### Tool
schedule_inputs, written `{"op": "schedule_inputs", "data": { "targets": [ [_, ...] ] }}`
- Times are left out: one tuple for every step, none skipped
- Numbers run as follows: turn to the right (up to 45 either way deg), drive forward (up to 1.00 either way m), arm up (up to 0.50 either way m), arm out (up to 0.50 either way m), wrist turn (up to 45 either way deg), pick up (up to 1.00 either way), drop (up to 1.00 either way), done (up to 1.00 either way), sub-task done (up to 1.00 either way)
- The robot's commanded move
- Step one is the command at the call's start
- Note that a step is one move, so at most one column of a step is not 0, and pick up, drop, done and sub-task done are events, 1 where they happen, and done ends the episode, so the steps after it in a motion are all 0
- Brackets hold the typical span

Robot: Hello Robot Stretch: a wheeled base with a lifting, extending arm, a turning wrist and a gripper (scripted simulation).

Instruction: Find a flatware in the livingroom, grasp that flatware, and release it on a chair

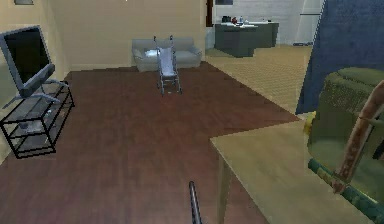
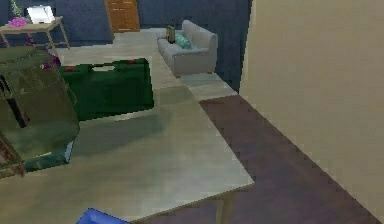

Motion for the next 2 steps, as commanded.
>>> {"op": "schedule_inputs", "data": {
  "targets": [
    [0.0,0.0,-0.32,0.0,0.0,0.0,0.0,0.0,0.0],
    [0.0,0.0,0.0,0.0,0.0,0.0,1.0,0.0,0.0]
  ]
}}
